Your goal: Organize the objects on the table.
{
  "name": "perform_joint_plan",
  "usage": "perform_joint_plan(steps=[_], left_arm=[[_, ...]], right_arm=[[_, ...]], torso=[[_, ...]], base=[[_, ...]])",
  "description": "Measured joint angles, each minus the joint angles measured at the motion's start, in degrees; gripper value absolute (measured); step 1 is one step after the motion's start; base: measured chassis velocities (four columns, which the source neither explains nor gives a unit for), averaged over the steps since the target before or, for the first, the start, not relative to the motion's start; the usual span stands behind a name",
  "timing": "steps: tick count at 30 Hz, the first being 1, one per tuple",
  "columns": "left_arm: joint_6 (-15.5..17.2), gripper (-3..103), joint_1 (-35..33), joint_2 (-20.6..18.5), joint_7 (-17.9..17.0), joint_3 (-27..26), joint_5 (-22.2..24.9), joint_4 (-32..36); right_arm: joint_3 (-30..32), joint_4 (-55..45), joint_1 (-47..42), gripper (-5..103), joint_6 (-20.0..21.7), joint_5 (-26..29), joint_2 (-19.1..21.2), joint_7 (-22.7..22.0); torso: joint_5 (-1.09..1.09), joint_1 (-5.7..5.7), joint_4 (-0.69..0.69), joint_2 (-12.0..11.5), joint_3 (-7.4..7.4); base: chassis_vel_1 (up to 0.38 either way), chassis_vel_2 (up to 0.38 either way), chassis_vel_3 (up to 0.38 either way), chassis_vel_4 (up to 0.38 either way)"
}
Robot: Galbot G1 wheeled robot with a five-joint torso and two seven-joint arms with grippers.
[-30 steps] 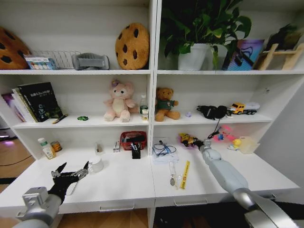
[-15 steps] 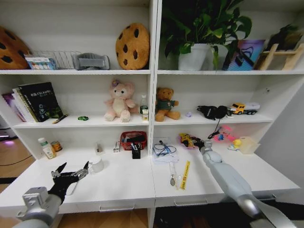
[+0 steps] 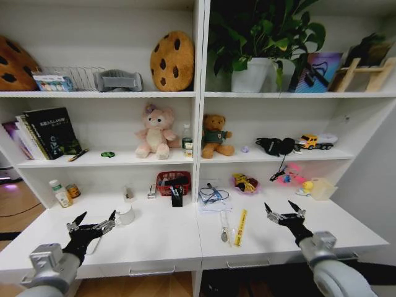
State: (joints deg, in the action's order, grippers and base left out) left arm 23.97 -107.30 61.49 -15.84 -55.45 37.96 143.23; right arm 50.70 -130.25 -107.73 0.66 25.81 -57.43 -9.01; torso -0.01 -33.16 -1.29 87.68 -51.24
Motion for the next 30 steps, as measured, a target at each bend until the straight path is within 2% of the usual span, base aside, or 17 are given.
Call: perform_joint_plan(steps=[2,3,5,6,9,30], left_arm=[[0.0,100,0.01,0.0,0.0,0.0,0.0,0.01],[0.0,100,0.01,0.0,0.0,0.0,0.0,0.01],[0.0,100,0.0,0.0,0.0,0.0,0.0,0.0],[0.0,100,0.0,0.0,0.0,0.0,0.0,0.0],[0.0,100,0.0,0.0,0.01,0.0,0.0,0.0],[0.0,100,0.0,0.0,0.0,0.0,0.0,0.0]], right_arm=[[1.19,-3.27,-4.82,100,-2.53,-2.71,-4.81,0.86],[1.19,-3.27,-4.82,100,-2.53,-2.71,-4.81,0.86],[0.94,-5.63,-9.66,100,-4.3,-4.25,-10.34,1.19],[0.94,-5.63,-9.66,100,-4.3,-4.25,-10.34,1.19],[-0.49,-6.23,-12.79,100,-6.97,-7.74,-14.33,1.68],[-1.6,-5.08,-11.14,100,-6.52,-8.96,-13.99,1.87]], torso=[[0.01,-0.01,0.0,0.0,0.0],[0.01,-0.01,0.0,0.0,0.0],[0.0,-0.01,-0.02,0.0,0.0],[0.0,-0.01,-0.02,0.0,0.0],[0.0,-0.01,-0.02,0.0,0.0],[0.01,-0.02,-0.01,-0.02,-0.01]], base=[[0.0,0.0,0.0,0.0],[0.0,0.0,0.0,0.0],[0.0,0.0,0.0,0.0],[0.0,0.0,0.0,0.0],[0.0,0.0,0.0,0.0],[0.0,0.0,0.0,0.0]])
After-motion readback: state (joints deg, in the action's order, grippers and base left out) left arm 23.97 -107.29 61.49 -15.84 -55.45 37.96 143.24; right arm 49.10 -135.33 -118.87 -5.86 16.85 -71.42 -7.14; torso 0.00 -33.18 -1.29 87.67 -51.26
